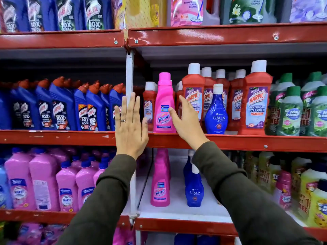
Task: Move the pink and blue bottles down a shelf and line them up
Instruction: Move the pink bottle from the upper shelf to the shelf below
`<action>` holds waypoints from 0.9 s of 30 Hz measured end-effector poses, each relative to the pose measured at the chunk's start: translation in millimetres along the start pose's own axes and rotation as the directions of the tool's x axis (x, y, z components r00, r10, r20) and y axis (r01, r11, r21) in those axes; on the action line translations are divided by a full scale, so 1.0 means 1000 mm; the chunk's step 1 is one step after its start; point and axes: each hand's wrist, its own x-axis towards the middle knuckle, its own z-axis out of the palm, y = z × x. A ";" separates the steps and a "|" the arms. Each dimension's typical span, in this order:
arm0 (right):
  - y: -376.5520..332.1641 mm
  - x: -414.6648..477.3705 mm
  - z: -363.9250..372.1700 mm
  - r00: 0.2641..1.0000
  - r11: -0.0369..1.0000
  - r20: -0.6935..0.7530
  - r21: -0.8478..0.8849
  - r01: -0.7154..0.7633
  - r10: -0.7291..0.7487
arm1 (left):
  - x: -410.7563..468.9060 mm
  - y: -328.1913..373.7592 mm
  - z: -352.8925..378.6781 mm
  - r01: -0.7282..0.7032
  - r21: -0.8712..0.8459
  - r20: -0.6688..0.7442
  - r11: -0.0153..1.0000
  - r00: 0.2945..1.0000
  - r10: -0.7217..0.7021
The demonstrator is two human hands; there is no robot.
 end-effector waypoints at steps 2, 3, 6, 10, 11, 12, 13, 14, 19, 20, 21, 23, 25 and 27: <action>-0.002 0.005 0.006 0.997 0.997 0.028 0.032 -0.077 0.076 | -0.004 -0.011 -0.001 0.039 0.037 0.025 0.999 0.999 -0.040; -0.001 0.006 0.010 0.993 0.992 0.047 0.049 -0.114 0.112 | -0.008 -0.017 0.002 0.052 0.053 0.044 0.997 0.998 -0.054; -0.002 0.007 0.018 0.981 0.979 0.086 0.095 -0.183 0.175 | -0.020 -0.027 0.012 0.069 0.044 0.099 0.997 0.992 -0.073; 0.003 0.011 0.022 0.970 0.963 0.123 0.146 -0.225 0.208 | -0.034 -0.035 0.024 0.056 -0.003 0.143 0.998 0.988 -0.055; 0.005 0.012 0.022 0.967 0.956 0.136 0.170 -0.238 0.216 | -0.037 -0.035 0.026 0.046 -0.004 0.151 0.999 0.988 -0.045; 0.005 0.013 0.021 0.963 0.948 0.151 0.196 -0.252 0.225 | -0.040 -0.036 0.027 0.037 -0.001 0.151 0.999 0.988 -0.037; 0.006 0.013 0.021 0.961 0.938 0.152 0.225 -0.263 0.233 | -0.041 -0.036 0.029 0.034 0.008 0.148 0.999 0.988 -0.035; 0.006 0.013 0.020 0.959 0.930 0.150 0.250 -0.271 0.239 | -0.042 -0.037 0.031 0.035 0.012 0.149 0.999 0.988 -0.037; 0.006 0.011 0.021 0.966 0.909 0.095 0.327 -0.258 0.240 | -0.043 -0.039 0.035 0.033 0.053 0.150 0.998 0.988 -0.041; 0.005 0.011 0.020 0.968 0.907 0.081 0.338 -0.251 0.238 | -0.043 -0.039 0.035 0.032 0.056 0.148 0.998 0.988 -0.040; 0.004 0.011 0.020 0.969 0.902 0.067 0.354 -0.247 0.239 | -0.043 -0.039 0.035 0.033 0.060 0.147 0.998 0.988 -0.041; 0.001 0.014 0.018 0.970 0.889 0.043 0.390 -0.237 0.240 | -0.043 -0.039 0.035 0.031 0.066 0.149 0.997 0.988 -0.041; -0.003 0.017 0.014 0.973 0.885 0.028 0.411 -0.221 0.230 | -0.043 -0.038 0.034 0.026 0.075 0.148 0.997 0.988 -0.037; -0.008 0.019 0.010 0.975 0.883 0.031 0.420 -0.210 0.218 | -0.043 -0.038 0.034 0.025 0.076 0.151 0.997 0.988 -0.037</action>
